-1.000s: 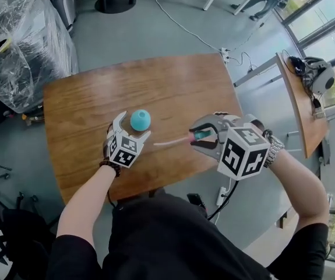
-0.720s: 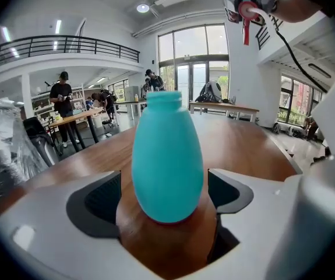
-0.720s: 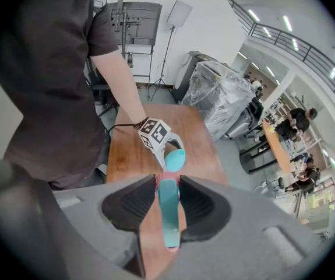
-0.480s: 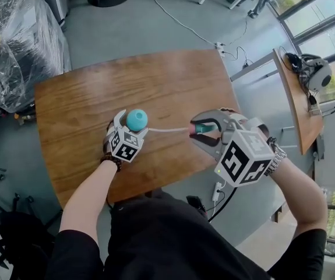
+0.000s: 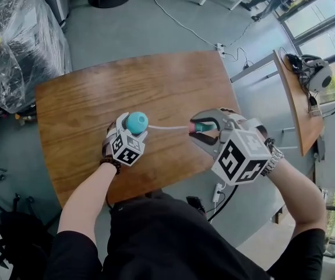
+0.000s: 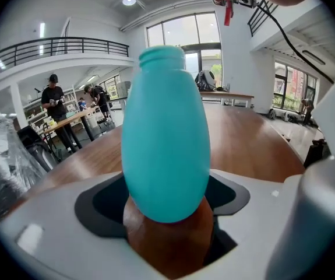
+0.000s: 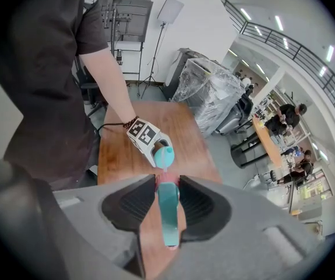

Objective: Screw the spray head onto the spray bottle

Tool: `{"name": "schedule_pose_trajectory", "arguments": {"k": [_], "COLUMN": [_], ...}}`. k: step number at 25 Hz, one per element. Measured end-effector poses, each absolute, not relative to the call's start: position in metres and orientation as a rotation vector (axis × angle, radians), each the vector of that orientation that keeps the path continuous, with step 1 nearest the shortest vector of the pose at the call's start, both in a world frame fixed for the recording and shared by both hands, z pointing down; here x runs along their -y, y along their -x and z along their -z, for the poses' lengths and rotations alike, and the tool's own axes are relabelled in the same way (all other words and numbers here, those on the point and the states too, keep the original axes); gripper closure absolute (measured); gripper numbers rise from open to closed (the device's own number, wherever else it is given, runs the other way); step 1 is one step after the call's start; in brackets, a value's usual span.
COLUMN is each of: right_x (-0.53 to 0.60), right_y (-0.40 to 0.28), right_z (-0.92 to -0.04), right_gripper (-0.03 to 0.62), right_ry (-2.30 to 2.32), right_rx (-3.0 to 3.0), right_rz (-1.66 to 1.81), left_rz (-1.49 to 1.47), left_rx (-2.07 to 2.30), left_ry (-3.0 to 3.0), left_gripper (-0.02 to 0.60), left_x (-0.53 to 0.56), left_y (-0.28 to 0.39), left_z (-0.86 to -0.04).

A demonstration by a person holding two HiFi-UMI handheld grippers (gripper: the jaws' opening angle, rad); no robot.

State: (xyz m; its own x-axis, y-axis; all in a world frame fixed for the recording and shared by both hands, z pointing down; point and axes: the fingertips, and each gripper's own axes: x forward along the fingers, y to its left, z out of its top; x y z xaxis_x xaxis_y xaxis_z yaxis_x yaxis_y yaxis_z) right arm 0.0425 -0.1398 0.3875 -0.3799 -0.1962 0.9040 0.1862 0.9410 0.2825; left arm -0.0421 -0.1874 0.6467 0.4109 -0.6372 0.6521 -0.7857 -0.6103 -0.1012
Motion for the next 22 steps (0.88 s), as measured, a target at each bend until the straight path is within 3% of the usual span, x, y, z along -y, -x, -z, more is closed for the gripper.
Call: {"name": "schedule_pose_trajectory", "arguments": {"k": [11,22], "right_x": [0.135,0.116], "right_y": [-0.046,-0.042], "right_z": [-0.402,-0.437], "right_gripper": [0.473,0.473], "right_ry": [0.017,0.086], "right_rx": [1.823,1.787], "right_rz": [0.535,0.62], "left_rz": [-1.395,-1.623], "left_rx": [1.097,0.927], "left_ry": [-2.513,-2.502], "left_gripper": [0.161,0.163], "left_x": [0.157,0.13], "left_y": [0.036,0.009], "left_z": [-0.623,-0.595]}}
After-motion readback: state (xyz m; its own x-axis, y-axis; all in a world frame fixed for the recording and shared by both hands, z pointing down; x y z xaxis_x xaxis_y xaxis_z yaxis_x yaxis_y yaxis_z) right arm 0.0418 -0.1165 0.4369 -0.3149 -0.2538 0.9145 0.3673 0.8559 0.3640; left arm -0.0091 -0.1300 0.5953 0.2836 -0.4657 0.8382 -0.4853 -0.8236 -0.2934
